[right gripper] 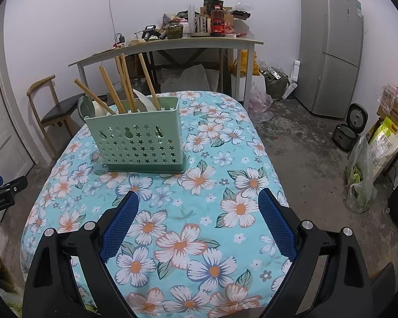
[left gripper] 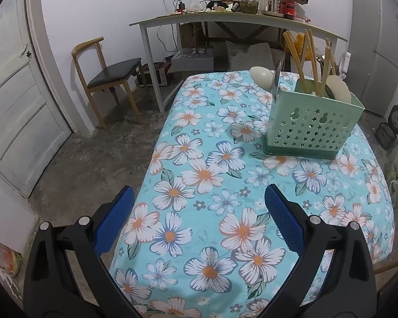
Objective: Organize utensils
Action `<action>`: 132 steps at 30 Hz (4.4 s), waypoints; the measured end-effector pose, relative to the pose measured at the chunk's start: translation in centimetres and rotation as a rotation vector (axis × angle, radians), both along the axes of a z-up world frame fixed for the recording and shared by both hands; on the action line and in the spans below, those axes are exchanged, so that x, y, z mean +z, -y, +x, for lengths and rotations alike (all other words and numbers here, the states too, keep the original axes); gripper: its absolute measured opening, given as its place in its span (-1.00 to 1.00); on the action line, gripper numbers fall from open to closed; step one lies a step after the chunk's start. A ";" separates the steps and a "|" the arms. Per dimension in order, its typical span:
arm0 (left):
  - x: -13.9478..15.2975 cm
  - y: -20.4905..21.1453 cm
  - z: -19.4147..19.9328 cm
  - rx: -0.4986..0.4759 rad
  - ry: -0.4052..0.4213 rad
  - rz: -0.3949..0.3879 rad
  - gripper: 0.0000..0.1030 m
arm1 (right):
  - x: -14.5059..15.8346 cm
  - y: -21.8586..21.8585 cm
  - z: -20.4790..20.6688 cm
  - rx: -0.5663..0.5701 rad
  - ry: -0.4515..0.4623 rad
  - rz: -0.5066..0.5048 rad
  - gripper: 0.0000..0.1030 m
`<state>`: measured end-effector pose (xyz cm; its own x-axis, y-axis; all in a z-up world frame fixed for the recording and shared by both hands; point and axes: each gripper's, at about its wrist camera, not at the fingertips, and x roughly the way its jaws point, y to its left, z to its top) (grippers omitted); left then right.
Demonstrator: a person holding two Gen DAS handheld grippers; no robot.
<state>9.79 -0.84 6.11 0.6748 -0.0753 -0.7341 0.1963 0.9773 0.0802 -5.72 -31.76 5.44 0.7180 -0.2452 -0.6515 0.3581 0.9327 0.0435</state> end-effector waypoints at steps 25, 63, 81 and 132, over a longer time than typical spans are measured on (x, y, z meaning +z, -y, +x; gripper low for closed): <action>-0.5 0.7 0.1 -0.026 -0.019 0.007 0.84 | -0.1 -0.3 0.0 0.006 0.000 0.007 0.73; 0.2 0.8 -0.3 -0.042 0.008 0.006 0.84 | 0.5 -0.4 -0.3 0.010 0.018 0.004 0.73; 0.1 0.9 -0.3 -0.041 0.008 0.006 0.84 | 0.5 -0.4 -0.3 0.010 0.018 0.005 0.73; 0.2 1.0 -0.4 -0.041 0.008 0.008 0.84 | 0.4 -0.5 -0.2 0.015 0.017 0.008 0.73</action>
<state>9.38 -1.82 6.28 0.6770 -0.0974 -0.7295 0.2356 0.9677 0.0893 -5.96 -31.22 5.84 0.7327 -0.2293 -0.6407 0.3434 0.9374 0.0572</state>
